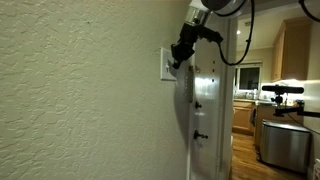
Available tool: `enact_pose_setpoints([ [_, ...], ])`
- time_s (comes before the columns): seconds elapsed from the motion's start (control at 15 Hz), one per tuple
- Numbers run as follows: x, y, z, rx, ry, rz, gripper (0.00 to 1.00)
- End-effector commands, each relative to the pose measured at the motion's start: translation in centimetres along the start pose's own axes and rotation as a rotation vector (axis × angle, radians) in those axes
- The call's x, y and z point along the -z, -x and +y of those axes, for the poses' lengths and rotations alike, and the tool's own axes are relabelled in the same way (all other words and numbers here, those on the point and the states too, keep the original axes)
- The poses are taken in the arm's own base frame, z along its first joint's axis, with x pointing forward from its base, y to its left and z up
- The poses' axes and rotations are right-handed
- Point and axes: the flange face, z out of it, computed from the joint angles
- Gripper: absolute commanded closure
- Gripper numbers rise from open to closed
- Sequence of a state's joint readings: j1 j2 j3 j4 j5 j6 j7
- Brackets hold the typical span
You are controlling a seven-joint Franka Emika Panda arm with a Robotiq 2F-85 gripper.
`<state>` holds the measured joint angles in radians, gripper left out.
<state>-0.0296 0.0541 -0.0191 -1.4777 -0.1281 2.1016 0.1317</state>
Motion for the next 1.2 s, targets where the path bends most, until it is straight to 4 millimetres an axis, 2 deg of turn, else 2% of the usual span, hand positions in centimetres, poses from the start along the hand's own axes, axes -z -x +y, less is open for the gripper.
enact_pose_setpoints([
  [0.0, -1.4, 1.8, 1.1, -0.006, 0.007, -0.039, 0.93],
  [0.33, 0.8, 3.6, 1.1, 0.026, 0.014, -0.047, 0.92],
  [0.47, 1.0, 4.7, 1.0, 0.039, 0.022, -0.074, 0.94],
  [0.6, 1.0, 5.8, 1.0, 0.048, 0.02, -0.099, 0.9],
  [0.67, 1.0, 6.3, 1.0, 0.049, 0.021, -0.112, 0.73],
  [0.73, 0.9, 6.9, 0.9, 0.051, 0.02, -0.132, 0.65],
  [0.87, 0.9, 8.0, 0.6, 0.064, 0.016, -0.163, 0.58],
  [1.13, 0.3, 10.1, 0.0, 0.097, 0.019, -0.238, 0.32],
])
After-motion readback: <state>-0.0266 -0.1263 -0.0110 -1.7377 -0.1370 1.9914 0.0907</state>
